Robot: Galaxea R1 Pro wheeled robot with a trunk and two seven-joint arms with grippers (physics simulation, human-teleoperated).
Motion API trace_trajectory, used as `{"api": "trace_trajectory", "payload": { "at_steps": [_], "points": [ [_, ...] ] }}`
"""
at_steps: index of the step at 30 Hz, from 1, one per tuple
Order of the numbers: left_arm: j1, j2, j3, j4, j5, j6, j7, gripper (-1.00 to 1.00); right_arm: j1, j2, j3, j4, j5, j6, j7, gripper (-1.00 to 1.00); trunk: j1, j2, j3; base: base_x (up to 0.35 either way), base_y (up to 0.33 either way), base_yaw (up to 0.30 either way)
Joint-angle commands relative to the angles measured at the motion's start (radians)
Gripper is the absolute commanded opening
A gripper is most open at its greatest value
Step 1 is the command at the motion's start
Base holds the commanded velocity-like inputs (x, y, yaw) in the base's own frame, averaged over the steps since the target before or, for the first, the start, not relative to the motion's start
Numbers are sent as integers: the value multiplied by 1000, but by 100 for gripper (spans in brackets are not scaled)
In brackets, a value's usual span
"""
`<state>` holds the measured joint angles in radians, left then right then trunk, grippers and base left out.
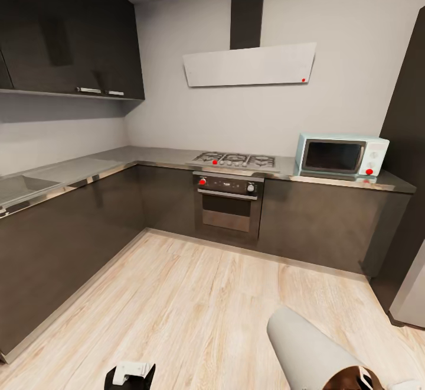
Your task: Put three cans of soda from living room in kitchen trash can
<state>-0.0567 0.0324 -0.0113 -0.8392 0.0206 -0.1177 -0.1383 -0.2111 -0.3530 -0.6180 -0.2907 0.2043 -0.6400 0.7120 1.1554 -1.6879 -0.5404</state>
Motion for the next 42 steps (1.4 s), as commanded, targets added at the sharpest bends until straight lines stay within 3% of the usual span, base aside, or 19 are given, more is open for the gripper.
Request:
{"api": "trace_trajectory", "payload": {
  "at_steps": [1, 42],
  "points": [
    [0, -1, 0, 0, 0, 0, 0, 100, -1, 0, -13, -1, -14, 1, 6, -100, 0, 0, 0, 0, 0, 0],
    [0, -5, -2, 32, 0, -2, 1, 100, -1, 8, -20, 6, -23, 8, -5, -100, 0, 0, 0, 0, 0, 0]
  ]
}}
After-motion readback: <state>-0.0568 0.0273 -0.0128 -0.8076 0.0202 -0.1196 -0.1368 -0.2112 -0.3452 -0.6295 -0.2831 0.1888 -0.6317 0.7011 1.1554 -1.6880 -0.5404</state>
